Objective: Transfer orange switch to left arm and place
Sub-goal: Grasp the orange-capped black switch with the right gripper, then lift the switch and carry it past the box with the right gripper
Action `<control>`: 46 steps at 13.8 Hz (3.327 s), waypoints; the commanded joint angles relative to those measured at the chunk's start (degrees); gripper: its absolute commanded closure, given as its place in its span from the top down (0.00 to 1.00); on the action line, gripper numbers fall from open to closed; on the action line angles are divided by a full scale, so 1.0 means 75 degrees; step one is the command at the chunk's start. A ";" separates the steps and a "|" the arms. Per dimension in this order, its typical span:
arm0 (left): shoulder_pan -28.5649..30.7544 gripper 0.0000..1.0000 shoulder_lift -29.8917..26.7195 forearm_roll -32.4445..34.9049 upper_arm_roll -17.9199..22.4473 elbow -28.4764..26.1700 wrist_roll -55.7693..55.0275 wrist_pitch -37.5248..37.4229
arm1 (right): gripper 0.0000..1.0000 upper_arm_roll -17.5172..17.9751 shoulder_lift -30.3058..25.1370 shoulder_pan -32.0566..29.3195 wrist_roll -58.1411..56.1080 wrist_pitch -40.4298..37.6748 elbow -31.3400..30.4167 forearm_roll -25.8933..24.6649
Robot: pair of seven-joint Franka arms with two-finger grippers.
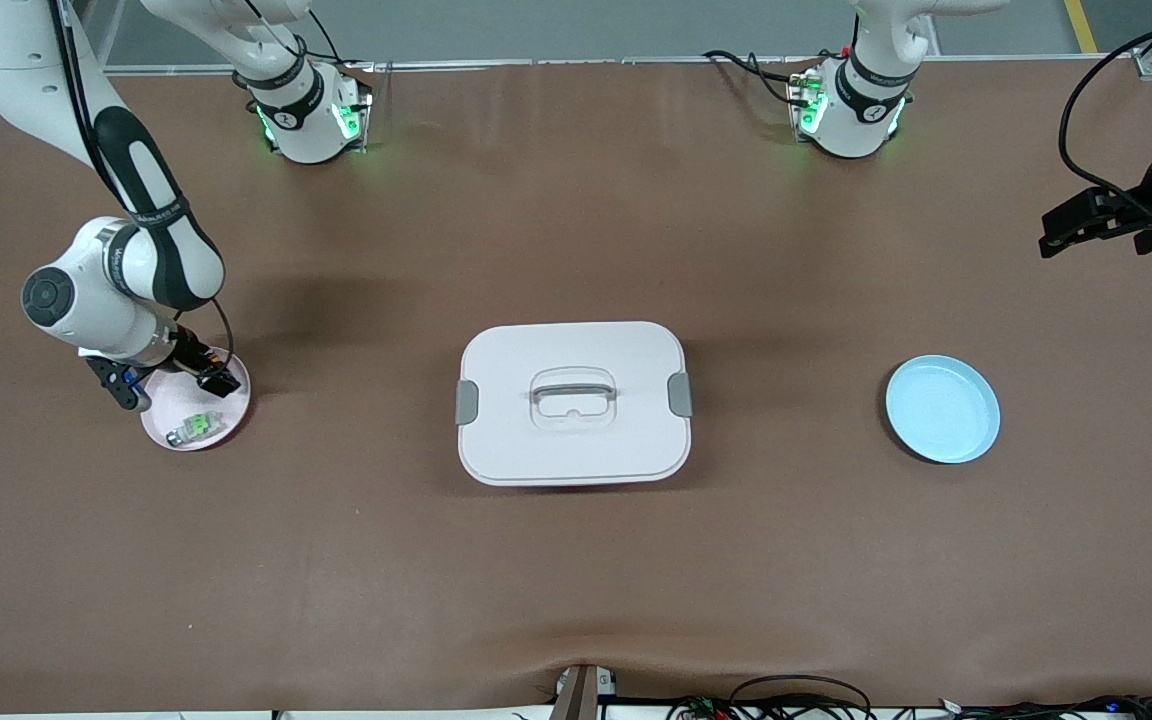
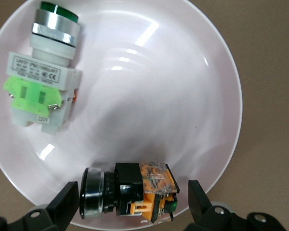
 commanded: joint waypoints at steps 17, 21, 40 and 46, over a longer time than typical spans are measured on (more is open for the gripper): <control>-0.0057 1.00 0.0113 -0.0055 -0.0082 -0.0085 -0.0042 0.0337 | 0.21 0.0021 -0.1192 0.0120 0.0083 -0.2762 0.0763 0.0060; -0.0056 1.00 0.0242 -0.0079 -0.0082 -0.0085 -0.0042 0.0466 | 0.21 0.0032 -0.2034 0.0330 0.0408 -0.5293 0.1818 0.0048; -0.0056 1.00 0.0207 -0.2257 -0.0726 -0.0038 0.0099 0.1251 | 0.21 0.0079 -0.2049 0.5638 0.9784 -0.6556 0.5535 0.2461; -0.0033 1.00 0.0020 -0.3734 -0.1100 -0.0026 0.0180 0.1251 | 0.21 0.0079 -0.1451 0.6200 1.0980 -0.4446 0.5570 0.3973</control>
